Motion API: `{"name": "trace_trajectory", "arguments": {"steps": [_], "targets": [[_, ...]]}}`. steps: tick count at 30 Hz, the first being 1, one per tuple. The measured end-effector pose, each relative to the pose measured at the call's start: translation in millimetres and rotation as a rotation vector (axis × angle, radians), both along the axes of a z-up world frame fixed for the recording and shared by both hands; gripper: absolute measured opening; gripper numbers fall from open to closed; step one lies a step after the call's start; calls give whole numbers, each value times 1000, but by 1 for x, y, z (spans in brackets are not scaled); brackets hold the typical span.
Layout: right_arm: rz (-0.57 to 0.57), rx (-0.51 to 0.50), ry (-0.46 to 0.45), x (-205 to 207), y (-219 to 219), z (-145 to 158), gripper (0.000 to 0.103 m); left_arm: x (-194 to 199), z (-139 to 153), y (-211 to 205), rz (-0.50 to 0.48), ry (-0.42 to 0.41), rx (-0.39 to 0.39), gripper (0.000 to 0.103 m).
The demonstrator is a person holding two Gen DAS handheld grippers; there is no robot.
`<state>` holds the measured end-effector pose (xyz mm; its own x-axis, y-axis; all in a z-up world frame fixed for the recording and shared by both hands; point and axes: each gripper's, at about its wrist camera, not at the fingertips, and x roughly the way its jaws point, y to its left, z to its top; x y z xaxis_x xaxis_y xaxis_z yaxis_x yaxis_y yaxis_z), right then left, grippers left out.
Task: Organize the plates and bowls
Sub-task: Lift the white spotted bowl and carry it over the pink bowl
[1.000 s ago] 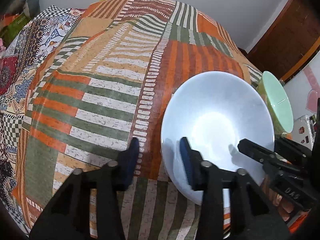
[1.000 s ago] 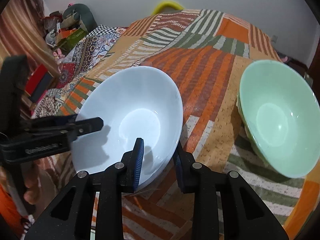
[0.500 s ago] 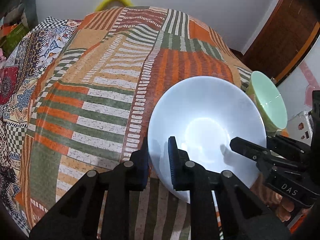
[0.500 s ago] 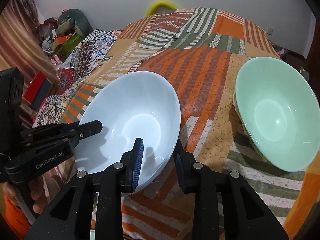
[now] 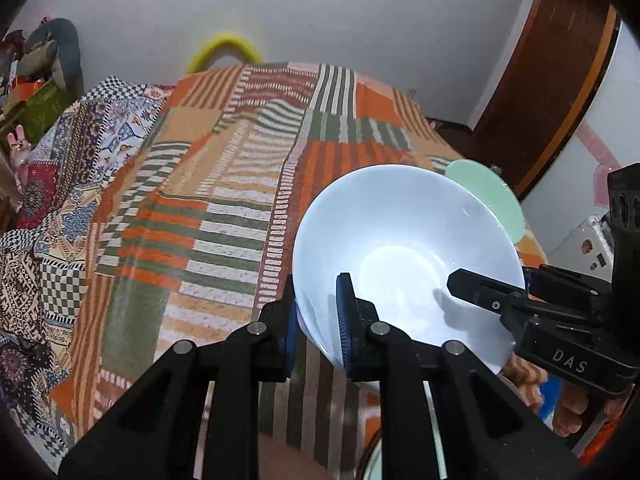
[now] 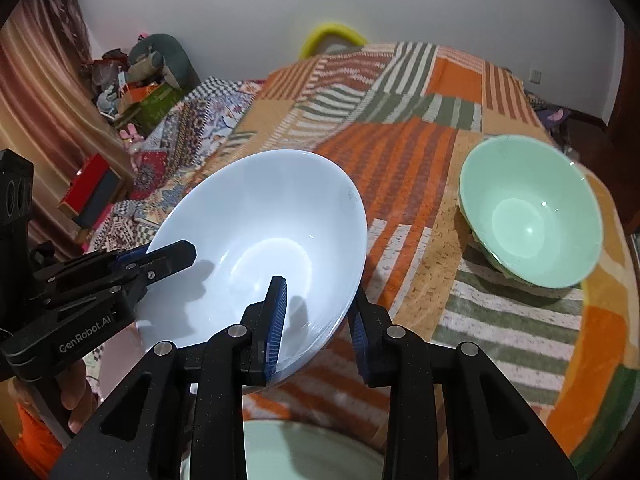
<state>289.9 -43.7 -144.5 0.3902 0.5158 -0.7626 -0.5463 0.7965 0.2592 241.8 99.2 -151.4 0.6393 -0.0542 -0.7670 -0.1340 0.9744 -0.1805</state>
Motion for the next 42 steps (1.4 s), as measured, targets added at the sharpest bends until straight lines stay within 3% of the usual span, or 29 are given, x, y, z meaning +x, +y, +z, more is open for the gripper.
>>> {"name": "trace_trajectory", "arguments": {"steps": [6, 17, 32, 42], "targets": [[14, 10, -64, -31, 2, 22, 27, -38, 24, 0, 8, -49, -9, 17], [50, 48, -73, -73, 8, 28, 28, -103, 42, 3, 41, -89, 2, 17], [113, 46, -42, -117, 25, 15, 28, -157, 27, 20, 110, -62, -20, 17], [172, 12, -5, -132, 51, -1, 28, -183, -3, 38, 171, 2, -19, 17]]}}
